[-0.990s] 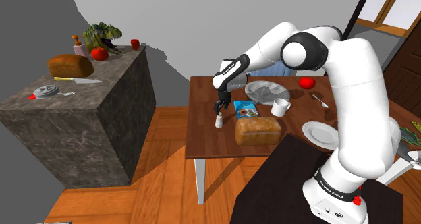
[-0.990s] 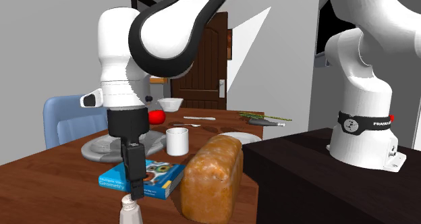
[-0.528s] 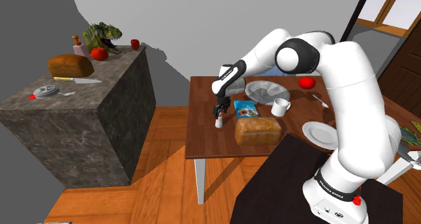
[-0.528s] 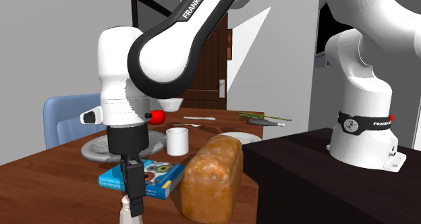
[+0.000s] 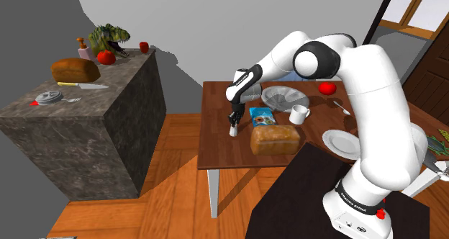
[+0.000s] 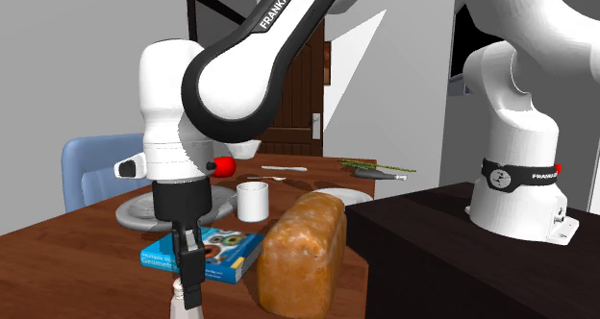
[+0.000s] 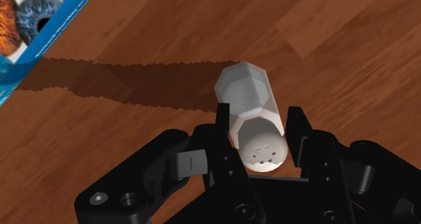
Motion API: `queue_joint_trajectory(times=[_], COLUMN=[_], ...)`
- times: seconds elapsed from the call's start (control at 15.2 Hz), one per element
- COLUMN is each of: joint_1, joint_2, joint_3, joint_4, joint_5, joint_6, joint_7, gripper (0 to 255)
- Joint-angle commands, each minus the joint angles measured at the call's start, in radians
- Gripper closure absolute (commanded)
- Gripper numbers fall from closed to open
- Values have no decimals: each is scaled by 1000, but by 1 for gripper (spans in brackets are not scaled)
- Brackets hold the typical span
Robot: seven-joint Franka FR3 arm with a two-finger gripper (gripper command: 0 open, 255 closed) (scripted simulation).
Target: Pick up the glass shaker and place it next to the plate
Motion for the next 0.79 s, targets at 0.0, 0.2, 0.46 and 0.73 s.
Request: queue_joint_trajectory(times=[0.0,0.2,0.46,0.73], joint_1=[0,0,0,5], joint_2=[0,1,0,-43], joint_3=[0,0,0,-6], joint_4=[0,0,0,-11], joint_5=[0,0,0,-7], joint_6=[0,0,0,-32], joint_7=[0,0,0,7], gripper=[255,255,255,255])
